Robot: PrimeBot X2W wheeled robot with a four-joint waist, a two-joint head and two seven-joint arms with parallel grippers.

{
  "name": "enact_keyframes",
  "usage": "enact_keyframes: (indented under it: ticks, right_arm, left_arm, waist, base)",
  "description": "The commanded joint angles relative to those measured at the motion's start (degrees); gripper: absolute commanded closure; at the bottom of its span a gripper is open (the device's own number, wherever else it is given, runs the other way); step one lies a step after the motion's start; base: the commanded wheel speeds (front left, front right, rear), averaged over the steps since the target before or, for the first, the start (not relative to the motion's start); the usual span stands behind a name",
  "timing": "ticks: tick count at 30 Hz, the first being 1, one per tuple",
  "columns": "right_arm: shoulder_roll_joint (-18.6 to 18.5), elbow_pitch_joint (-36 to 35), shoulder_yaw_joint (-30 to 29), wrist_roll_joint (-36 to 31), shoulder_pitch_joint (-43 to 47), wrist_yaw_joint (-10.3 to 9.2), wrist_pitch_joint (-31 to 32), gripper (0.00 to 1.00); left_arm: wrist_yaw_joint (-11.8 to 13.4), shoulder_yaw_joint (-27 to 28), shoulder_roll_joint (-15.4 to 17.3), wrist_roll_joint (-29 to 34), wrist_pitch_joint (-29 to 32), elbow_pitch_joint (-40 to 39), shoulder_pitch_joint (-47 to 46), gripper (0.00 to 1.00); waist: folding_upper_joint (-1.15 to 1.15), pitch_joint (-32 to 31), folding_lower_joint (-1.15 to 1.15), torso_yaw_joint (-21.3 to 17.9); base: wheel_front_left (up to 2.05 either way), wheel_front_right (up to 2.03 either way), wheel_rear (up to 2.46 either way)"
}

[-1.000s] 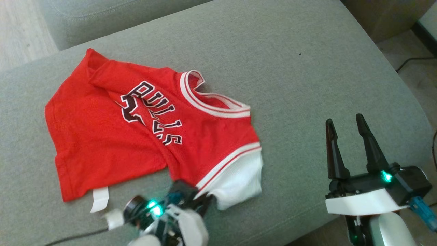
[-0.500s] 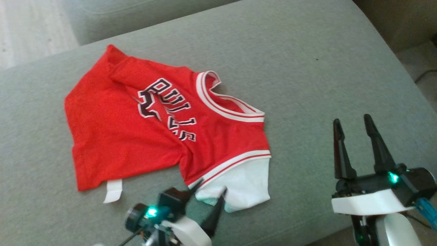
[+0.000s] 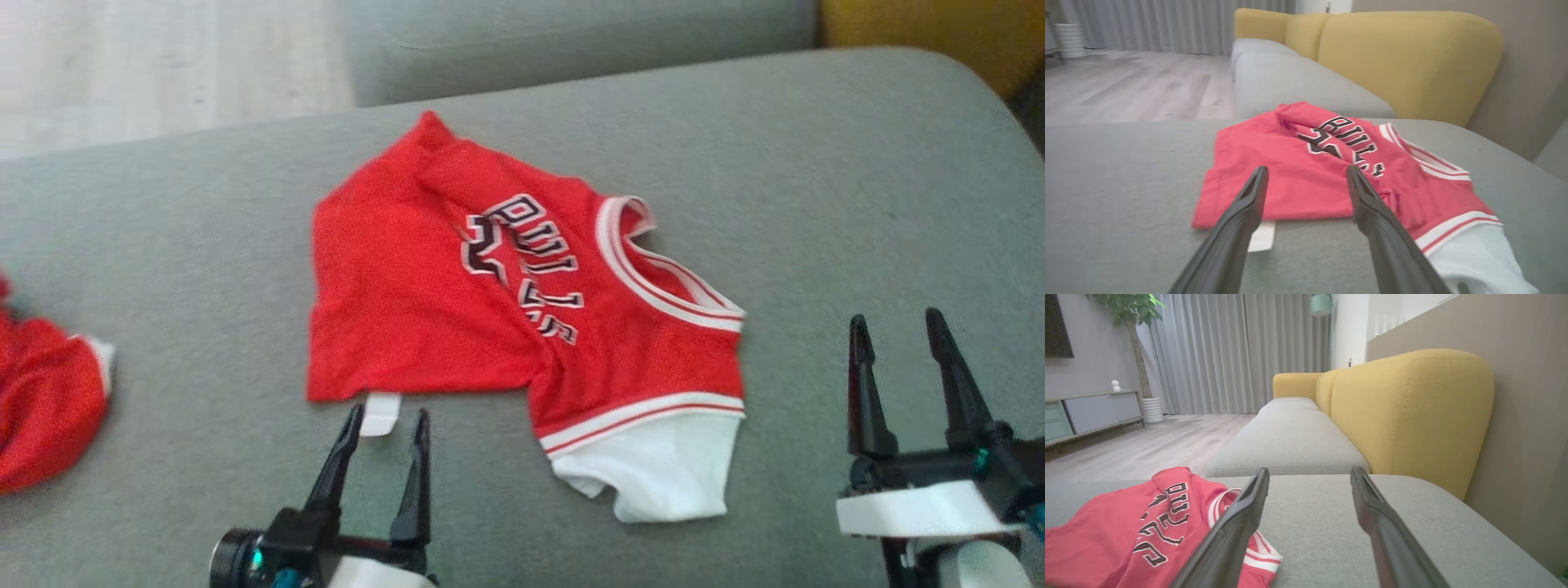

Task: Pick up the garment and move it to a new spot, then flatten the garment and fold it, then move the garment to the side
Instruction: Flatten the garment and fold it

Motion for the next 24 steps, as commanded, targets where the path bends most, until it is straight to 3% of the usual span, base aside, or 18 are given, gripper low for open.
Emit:
enact_keyframes:
  ticks: [1,7,14,20,24]
  right_arm:
    - [-0.38,-1.37,0.67,-0.39,0.27,0.44,-0.36,0.0]
    - [-0.38,0.84,-0.78,-0.29,2.65,0.44,-0.36,0.0]
    - [-0.38,3.16,0.38,0.65,4.1,0.44,-0.36,0.0]
    - [-0.38,4.84,1.54,0.67,4.33,0.44,-0.36,0.0]
    - [-0.38,5.4,1.78,0.73,4.15,0.44,-0.36,0.0]
  left_arm:
    - [-0.24,3.16,-0.24,0.78,-0.94,-0.83,-0.64,0.0]
    - [-3.72,12.37,-4.15,7.06,-1.19,-1.77,4.64,0.0]
    - [-11.23,22.76,-9.22,13.28,-1.2,0.85,10.59,0.0]
    - [-16.71,28.22,-12.02,16.3,-1.21,4.66,12.06,0.0]
    - [-18.4,30.13,-12.82,17.6,-1.21,6.13,12.24,0.0]
  waist:
    - [0.0,-2.51,0.0,3.64]
    - [0.0,-4.7,0.0,7.42]
    - [0.0,-5.77,0.0,8.28]
    - [0.0,-6.27,0.0,8.23]
    - [0.0,-6.25,0.0,8.04]
  base:
    - [0.0,0.0,0.0]
    - [0.0,0.0,0.0]
    - [0.0,0.0,0.0]
    - [0.0,0.0,0.0]
    - [0.0,0.0,0.0]
